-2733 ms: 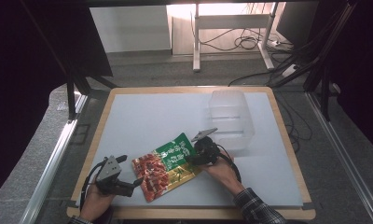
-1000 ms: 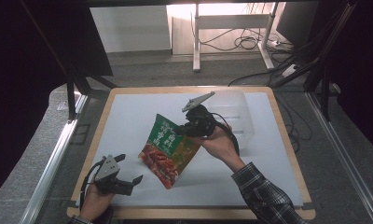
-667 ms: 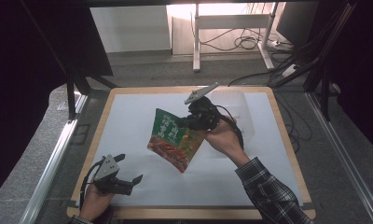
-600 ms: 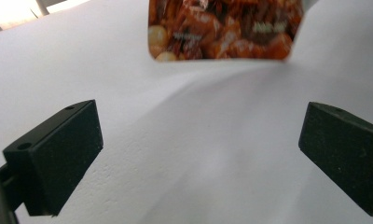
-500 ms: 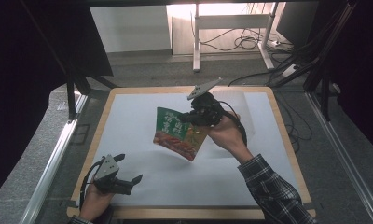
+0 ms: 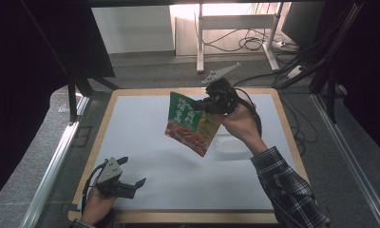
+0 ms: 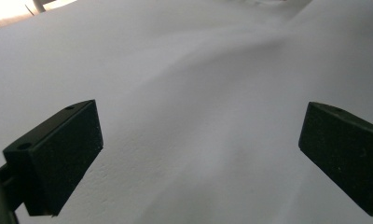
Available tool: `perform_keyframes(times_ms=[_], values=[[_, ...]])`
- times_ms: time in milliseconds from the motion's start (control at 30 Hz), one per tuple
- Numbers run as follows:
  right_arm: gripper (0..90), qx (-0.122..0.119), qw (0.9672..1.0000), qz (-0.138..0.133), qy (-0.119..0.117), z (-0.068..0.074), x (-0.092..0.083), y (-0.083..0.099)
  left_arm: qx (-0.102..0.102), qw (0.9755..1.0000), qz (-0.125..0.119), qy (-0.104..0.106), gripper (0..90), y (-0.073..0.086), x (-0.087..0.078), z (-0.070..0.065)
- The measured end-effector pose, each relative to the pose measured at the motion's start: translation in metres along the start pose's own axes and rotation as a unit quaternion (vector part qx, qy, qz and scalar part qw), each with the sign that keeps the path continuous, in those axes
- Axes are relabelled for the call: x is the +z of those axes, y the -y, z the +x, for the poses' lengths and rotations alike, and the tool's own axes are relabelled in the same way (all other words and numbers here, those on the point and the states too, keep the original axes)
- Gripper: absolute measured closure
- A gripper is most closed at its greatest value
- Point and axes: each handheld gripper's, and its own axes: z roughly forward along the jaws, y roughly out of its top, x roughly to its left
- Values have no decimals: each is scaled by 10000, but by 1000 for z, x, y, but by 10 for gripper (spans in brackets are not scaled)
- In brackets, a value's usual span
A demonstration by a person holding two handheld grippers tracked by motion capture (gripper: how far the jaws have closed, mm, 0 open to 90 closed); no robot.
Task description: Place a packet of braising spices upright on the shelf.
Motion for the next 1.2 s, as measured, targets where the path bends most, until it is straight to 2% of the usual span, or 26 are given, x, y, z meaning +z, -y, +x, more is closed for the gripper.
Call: perform_keyframes(times_ms=[267, 600, 1000, 1200], values=[[899, -78, 9999, -41, 120, -7, -8, -10, 10, 10000, 14, 15, 0, 0, 0, 0], [900, -40, 9995, -99, 290, -25, -25, -15, 16, 10000, 27, 35, 0, 0, 1, 0], [900, 70, 9984, -120, 552, -50, -47, -3, 26, 10000, 62, 58, 0, 1, 2, -1], [899, 126, 9973, -109, 716, -64, -60, 9, 33, 9999, 72, 66, 0, 1, 3, -1]])
